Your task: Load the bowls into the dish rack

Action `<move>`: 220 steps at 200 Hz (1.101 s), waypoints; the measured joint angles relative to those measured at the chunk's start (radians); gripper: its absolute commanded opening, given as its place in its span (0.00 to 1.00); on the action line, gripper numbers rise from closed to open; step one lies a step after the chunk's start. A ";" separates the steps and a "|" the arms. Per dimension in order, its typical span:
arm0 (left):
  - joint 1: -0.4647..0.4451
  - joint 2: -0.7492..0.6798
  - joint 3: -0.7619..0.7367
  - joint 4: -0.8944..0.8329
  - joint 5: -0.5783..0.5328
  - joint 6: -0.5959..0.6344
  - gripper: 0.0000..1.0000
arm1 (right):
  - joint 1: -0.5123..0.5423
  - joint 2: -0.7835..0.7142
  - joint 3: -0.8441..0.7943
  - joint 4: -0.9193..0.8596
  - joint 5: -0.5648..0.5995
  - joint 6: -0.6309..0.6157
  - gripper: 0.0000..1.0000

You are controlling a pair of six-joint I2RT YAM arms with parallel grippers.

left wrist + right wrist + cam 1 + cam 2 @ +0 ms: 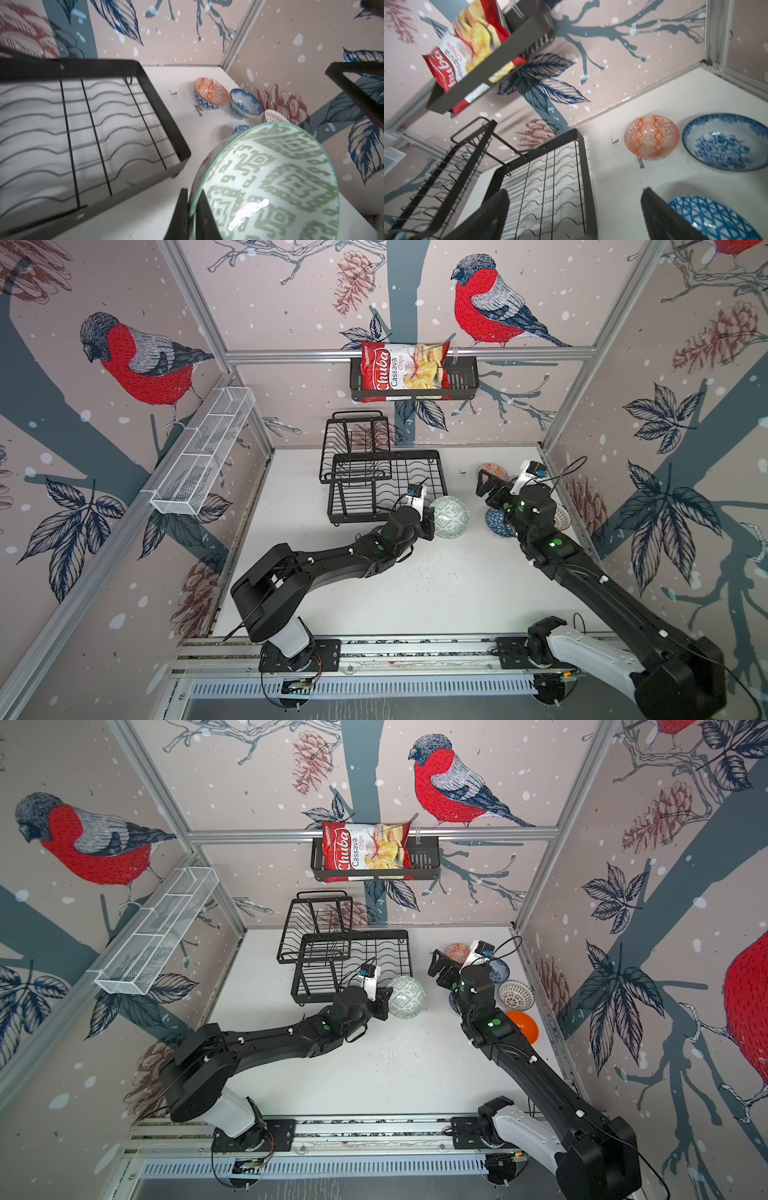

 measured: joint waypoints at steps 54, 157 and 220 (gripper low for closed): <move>-0.082 0.251 0.069 0.469 -0.270 0.320 0.00 | -0.053 0.065 0.010 0.065 -0.103 0.023 0.99; -0.110 0.553 0.232 0.959 -0.627 0.763 0.00 | -0.083 0.087 -0.070 0.181 -0.312 0.108 1.00; -0.111 0.592 0.243 1.000 -0.670 0.844 0.00 | -0.083 0.167 -0.103 0.277 -0.458 0.218 0.90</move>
